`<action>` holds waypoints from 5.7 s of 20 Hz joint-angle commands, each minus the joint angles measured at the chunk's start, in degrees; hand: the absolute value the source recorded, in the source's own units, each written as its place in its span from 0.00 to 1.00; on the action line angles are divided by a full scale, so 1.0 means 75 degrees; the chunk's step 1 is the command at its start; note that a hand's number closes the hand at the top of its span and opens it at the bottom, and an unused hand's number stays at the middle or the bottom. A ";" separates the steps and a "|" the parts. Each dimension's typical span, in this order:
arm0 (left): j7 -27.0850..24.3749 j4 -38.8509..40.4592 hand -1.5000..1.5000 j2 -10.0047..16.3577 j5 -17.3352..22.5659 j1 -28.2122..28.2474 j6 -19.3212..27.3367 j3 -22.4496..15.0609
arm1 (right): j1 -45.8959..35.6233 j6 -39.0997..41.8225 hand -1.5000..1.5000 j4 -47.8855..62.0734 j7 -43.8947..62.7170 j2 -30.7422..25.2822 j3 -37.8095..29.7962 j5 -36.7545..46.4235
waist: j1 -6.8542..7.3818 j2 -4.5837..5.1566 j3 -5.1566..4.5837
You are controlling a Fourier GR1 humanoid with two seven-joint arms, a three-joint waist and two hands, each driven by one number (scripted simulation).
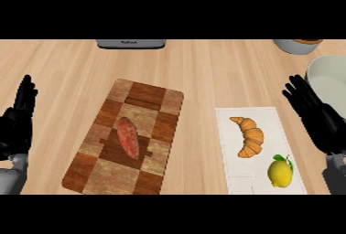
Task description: Pick the croissant from the placemat and place it in the bowl
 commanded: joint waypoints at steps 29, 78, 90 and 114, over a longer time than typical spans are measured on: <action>0.0452 0.0006 0.50 -0.0922 0.0288 -0.0522 -0.1358 0.0182 | 0.1302 -0.0435 0.00 -0.4882 0.3456 -0.2332 -0.0657 0.4942 | -0.0053 0.0247 -0.0007; 0.0705 -0.1065 0.50 -0.1707 -0.0610 0.0286 -0.2377 0.1315 | -0.2016 0.3666 0.00 0.1040 0.3702 0.0610 0.1695 0.8552 | -0.0006 0.0229 0.0004; 0.0889 -0.0955 0.50 -0.1819 -0.0724 0.0000 -0.2849 0.1737 | -0.1803 0.3143 0.00 0.1913 0.3434 0.1657 0.1443 0.9658 | -0.0002 0.0233 0.0004; 0.1109 -0.1038 0.50 -0.2325 -0.1282 -0.0413 -0.2612 0.1236 | -0.4749 0.0039 1.00 0.5154 0.5980 0.1477 -0.1601 1.0388 | 0.0433 0.0419 0.0016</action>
